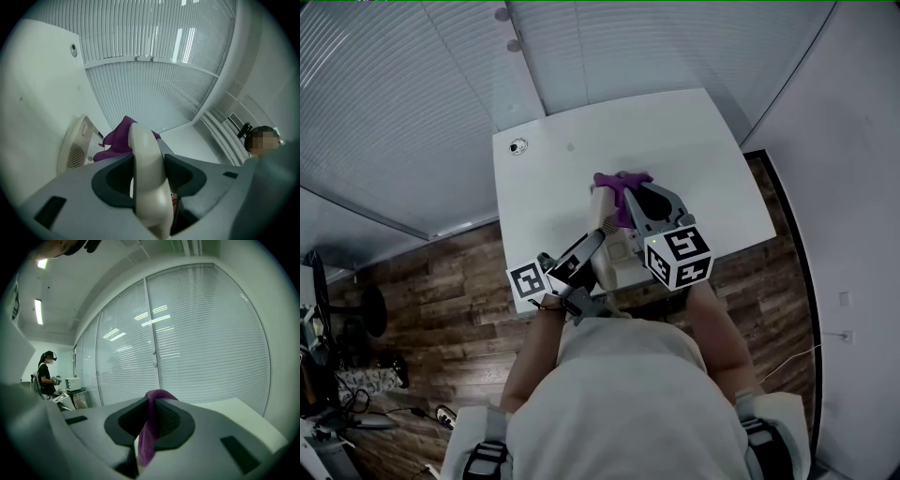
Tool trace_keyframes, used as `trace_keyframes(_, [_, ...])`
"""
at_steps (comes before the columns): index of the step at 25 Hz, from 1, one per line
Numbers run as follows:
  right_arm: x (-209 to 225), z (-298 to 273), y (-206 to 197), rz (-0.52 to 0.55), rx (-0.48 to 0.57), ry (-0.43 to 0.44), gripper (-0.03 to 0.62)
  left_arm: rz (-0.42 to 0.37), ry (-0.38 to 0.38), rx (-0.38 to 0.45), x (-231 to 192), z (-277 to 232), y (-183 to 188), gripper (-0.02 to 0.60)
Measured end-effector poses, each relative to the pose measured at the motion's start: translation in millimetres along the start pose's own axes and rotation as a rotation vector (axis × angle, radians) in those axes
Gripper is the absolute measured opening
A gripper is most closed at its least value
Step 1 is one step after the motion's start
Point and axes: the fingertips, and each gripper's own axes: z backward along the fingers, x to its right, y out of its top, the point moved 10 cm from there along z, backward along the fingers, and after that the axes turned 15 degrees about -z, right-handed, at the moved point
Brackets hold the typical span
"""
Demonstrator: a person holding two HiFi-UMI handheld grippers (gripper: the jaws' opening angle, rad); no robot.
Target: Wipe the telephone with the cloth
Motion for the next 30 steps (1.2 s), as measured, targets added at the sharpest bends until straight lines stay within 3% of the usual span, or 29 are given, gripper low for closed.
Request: trace_keyframes(30, [-32.7,7.7,-11.3,0.009,-0.043,0.116,0.043,0.014,-0.041,0.097,-0.1,-2.5,15.9,0.213])
